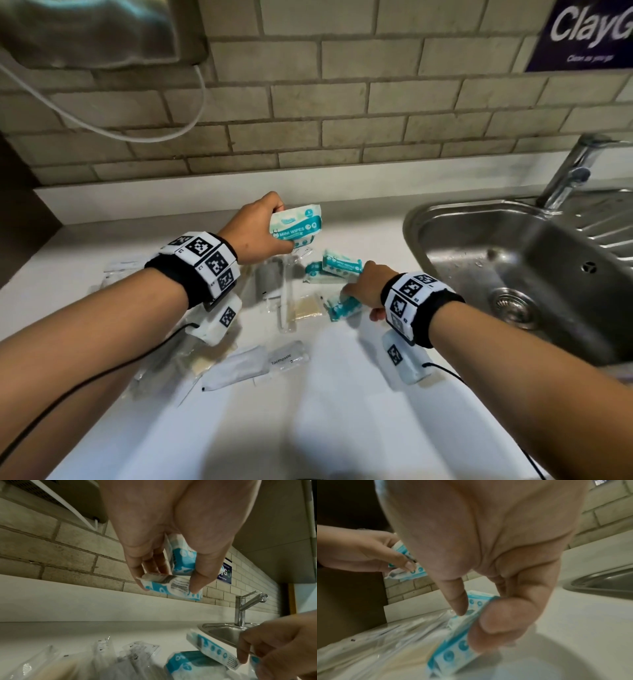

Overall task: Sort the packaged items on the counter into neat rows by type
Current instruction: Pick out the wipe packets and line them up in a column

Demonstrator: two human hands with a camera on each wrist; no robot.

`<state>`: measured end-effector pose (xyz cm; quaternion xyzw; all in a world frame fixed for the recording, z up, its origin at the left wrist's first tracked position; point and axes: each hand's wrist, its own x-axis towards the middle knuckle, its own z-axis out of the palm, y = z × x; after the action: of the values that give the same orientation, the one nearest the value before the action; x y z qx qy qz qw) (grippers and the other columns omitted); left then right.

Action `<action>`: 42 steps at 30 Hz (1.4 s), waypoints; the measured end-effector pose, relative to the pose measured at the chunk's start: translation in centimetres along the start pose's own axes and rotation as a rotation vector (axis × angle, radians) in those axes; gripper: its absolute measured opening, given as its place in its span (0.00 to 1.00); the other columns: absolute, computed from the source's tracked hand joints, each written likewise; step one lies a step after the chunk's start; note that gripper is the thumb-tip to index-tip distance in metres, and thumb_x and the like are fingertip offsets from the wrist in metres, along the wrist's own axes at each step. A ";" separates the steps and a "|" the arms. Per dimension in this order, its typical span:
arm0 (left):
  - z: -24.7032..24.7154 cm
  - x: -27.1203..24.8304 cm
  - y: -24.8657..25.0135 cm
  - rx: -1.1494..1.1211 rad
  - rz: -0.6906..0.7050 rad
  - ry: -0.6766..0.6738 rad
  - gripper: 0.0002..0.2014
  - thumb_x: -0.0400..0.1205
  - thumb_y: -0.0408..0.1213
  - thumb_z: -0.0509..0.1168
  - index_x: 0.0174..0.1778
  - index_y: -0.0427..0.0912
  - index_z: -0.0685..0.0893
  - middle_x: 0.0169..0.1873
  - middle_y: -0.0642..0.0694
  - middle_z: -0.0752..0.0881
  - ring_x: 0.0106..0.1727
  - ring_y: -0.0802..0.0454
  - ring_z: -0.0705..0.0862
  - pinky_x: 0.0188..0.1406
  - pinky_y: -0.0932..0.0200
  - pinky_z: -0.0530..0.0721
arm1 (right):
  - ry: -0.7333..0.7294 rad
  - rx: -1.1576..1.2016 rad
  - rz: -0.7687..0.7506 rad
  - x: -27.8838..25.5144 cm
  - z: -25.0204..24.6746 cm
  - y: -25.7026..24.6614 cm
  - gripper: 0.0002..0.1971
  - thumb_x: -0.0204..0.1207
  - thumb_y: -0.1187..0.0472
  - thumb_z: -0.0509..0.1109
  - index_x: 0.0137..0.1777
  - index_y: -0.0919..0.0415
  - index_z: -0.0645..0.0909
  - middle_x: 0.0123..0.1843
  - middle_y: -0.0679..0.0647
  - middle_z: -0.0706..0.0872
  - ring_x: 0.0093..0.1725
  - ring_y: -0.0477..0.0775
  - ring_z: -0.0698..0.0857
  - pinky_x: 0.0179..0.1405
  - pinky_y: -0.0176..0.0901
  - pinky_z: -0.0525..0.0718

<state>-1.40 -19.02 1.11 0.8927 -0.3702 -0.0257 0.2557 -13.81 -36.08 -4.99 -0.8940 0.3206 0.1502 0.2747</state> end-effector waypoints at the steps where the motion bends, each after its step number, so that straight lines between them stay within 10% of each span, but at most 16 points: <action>1: 0.1 -0.1 0.1 -0.001 0.001 0.000 0.22 0.71 0.38 0.79 0.50 0.47 0.71 0.47 0.51 0.82 0.40 0.59 0.81 0.26 0.67 0.74 | 0.026 -0.024 0.007 0.0 0.5 0.3 0.22 0.78 0.52 0.68 0.65 0.65 0.70 0.50 0.58 0.82 0.40 0.60 0.85 0.34 0.45 0.83; 8: -0.6 -1.7 -0.5 -0.007 -0.032 0.024 0.22 0.71 0.39 0.79 0.50 0.47 0.71 0.49 0.50 0.83 0.42 0.56 0.82 0.26 0.67 0.73 | 0.118 -0.288 -0.019 0.4 1.5 0.6 0.30 0.74 0.45 0.67 0.70 0.60 0.65 0.42 0.50 0.80 0.41 0.54 0.84 0.34 0.45 0.81; 13: -1.8 -2.9 -1.6 -0.015 -0.069 0.054 0.22 0.72 0.40 0.78 0.50 0.46 0.71 0.49 0.51 0.82 0.42 0.56 0.82 0.26 0.67 0.73 | 0.246 -0.471 -0.218 -1.8 1.1 -1.6 0.36 0.73 0.39 0.68 0.76 0.57 0.63 0.70 0.57 0.70 0.66 0.61 0.76 0.55 0.52 0.79; 16: -2.2 -3.3 -2.3 -0.026 -0.083 0.066 0.22 0.72 0.39 0.78 0.50 0.47 0.70 0.49 0.51 0.82 0.41 0.57 0.82 0.25 0.67 0.74 | 0.047 -0.476 -0.535 -3.7 2.8 -3.9 0.50 0.67 0.38 0.74 0.83 0.54 0.53 0.79 0.59 0.64 0.77 0.64 0.65 0.70 0.61 0.73; 22: -2.1 -4.0 -3.3 -0.015 -0.102 0.066 0.23 0.71 0.39 0.79 0.50 0.46 0.71 0.48 0.50 0.82 0.41 0.56 0.82 0.25 0.68 0.73 | -0.137 -0.653 -0.365 -1.8 9.3 -6.4 0.76 0.40 0.33 0.75 0.81 0.51 0.26 0.82 0.67 0.53 0.80 0.72 0.57 0.69 0.71 0.70; 28: -1.6 -3.5 -4.6 -0.011 -0.115 0.077 0.23 0.71 0.39 0.79 0.51 0.44 0.71 0.48 0.50 0.82 0.41 0.56 0.81 0.25 0.69 0.71 | -0.085 -0.682 -0.402 0.3 8.2 -9.8 0.55 0.53 0.46 0.77 0.78 0.58 0.53 0.72 0.65 0.64 0.73 0.70 0.64 0.60 0.62 0.75; 34: -3.4 -2.0 -6.1 -0.032 -0.121 0.148 0.21 0.70 0.38 0.78 0.48 0.43 0.71 0.47 0.49 0.83 0.43 0.54 0.83 0.25 0.68 0.75 | -0.103 -0.683 -0.479 3.0 9.4 -14.8 0.48 0.67 0.51 0.76 0.81 0.63 0.53 0.77 0.71 0.60 0.77 0.72 0.62 0.71 0.61 0.70; 39: -5.5 -1.3 -8.2 -0.023 -0.145 0.182 0.22 0.70 0.38 0.78 0.48 0.43 0.70 0.47 0.47 0.83 0.44 0.51 0.83 0.26 0.66 0.76 | -0.177 -0.602 -0.581 4.4 10.1 -18.3 0.45 0.58 0.56 0.76 0.78 0.46 0.62 0.56 0.60 0.69 0.67 0.68 0.73 0.56 0.56 0.82; 42: -6.3 -0.8 -9.3 -0.030 -0.146 0.193 0.22 0.70 0.38 0.78 0.48 0.43 0.70 0.46 0.48 0.82 0.44 0.52 0.83 0.26 0.66 0.76 | -0.243 -0.432 -0.569 6.2 7.4 -18.4 0.36 0.65 0.60 0.78 0.75 0.47 0.73 0.69 0.55 0.76 0.69 0.59 0.78 0.61 0.44 0.79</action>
<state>5.50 -10.22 2.02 0.9116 -0.2776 0.0361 0.3010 2.23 -22.95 -6.39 -0.9603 -0.0145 0.2368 0.1467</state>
